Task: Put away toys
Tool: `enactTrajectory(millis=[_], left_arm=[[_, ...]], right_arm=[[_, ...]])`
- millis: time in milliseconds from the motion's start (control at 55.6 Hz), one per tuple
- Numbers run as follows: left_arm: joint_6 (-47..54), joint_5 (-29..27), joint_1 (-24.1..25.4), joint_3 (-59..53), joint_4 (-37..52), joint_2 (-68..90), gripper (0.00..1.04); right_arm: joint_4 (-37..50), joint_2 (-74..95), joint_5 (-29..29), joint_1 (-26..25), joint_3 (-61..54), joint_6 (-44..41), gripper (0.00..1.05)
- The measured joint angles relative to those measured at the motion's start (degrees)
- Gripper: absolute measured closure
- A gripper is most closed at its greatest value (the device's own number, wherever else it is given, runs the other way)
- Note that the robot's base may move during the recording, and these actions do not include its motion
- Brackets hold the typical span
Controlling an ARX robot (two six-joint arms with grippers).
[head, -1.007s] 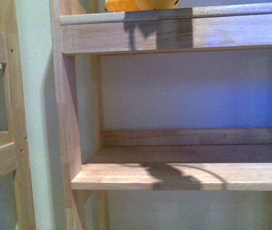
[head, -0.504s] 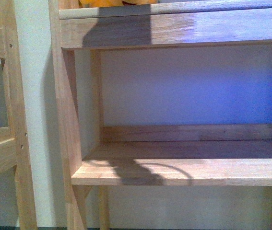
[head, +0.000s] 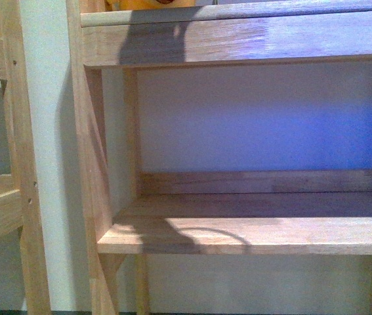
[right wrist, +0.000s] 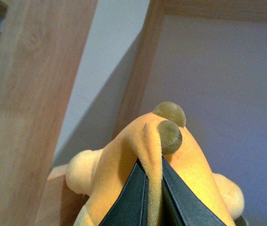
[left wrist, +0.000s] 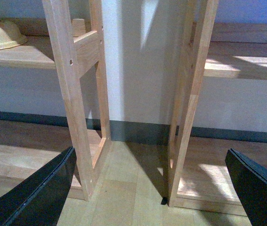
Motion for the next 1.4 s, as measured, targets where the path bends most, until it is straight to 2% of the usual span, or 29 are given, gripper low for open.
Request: enactTrajectory(millis=[270, 666, 917, 989, 1025, 1151, 1259, 1295, 1403], left_arm=[[0.0, 0.0, 0.0, 0.0, 0.0, 0.0, 0.06], [0.0, 0.0, 0.0, 0.0, 0.0, 0.0, 0.06], [0.0, 0.0, 0.0, 0.0, 0.0, 0.0, 0.06], [0.0, 0.0, 0.0, 0.0, 0.0, 0.0, 0.06], [0.0, 0.0, 0.0, 0.0, 0.0, 0.0, 0.06], [0.0, 0.0, 0.0, 0.0, 0.0, 0.0, 0.06], [0.0, 0.0, 0.0, 0.0, 0.0, 0.0, 0.06], [0.0, 0.0, 0.0, 0.0, 0.0, 0.0, 0.06], [0.0, 0.0, 0.0, 0.0, 0.0, 0.0, 0.06]], right_arm=[[5.1, -6.4, 0.2, -1.0, -14.8, 3.0, 1.00], [4.4, -7.5, 1.5, -1.1, -16.7, 3.8, 0.99], [2.2, -7.4, 2.3, -1.0, -13.9, 3.1, 0.63], [1.2, -7.3, 2.8, -0.7, -10.6, 2.4, 0.47], [1.0, -7.2, 3.0, -0.7, -9.8, 2.2, 0.44], [-0.2, -6.7, 4.9, 0.3, -5.2, 0.1, 0.26], [-0.2, -6.8, 8.7, 1.4, -3.1, -2.1, 0.09], [0.9, -7.2, 9.7, 1.7, -3.7, -3.0, 0.05], [7.1, -11.7, 14.2, 2.1, -11.6, -6.9, 0.07]])
